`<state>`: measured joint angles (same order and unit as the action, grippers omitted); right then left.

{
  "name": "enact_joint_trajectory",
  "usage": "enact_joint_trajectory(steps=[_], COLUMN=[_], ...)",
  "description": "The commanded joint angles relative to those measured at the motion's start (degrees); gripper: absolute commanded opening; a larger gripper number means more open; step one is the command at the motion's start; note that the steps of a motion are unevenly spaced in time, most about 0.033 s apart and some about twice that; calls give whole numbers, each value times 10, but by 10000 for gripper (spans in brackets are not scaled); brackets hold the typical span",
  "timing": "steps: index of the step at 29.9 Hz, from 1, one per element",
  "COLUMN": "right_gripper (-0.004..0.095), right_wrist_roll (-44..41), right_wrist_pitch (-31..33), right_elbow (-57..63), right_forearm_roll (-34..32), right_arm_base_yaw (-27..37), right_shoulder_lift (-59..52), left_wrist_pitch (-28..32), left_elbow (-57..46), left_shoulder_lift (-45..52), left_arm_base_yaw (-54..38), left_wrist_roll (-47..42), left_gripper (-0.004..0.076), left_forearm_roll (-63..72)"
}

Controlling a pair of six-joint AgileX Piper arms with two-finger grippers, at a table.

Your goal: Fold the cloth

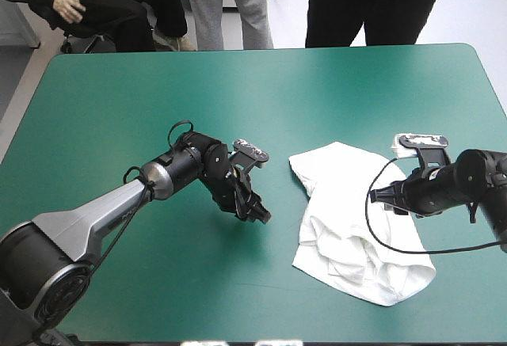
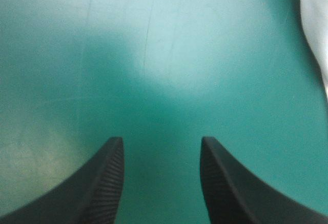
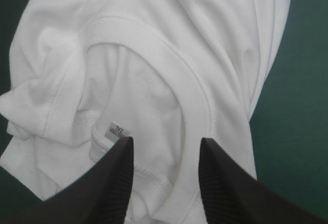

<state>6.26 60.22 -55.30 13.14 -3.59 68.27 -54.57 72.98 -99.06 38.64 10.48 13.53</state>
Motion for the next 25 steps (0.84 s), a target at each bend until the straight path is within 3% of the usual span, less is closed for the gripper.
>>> enact_joint_trajectory(steps=[1,10,18,25], right_gripper=[387,387,387,387], right_wrist_roll=[1,1,1,1], right_wrist_pitch=[-15,-15,-15,-15], right_elbow=[-14,-14,-14,-14], right_forearm_roll=[5,5,5,5], right_arm_base_yaw=[1,1,1,1], right_shoulder_lift=[-11,-11,-11,-11], left_wrist_pitch=[5,5,-20,-62], left_elbow=[17,17,52,111], left_shoulder_lift=[30,30,30,31], left_arm_base_yaw=[2,2,-5,-75], left_wrist_roll=[-1,-1,-1,-33], left_gripper=[338,344,526,538], left_forearm_roll=[17,29,11,3])
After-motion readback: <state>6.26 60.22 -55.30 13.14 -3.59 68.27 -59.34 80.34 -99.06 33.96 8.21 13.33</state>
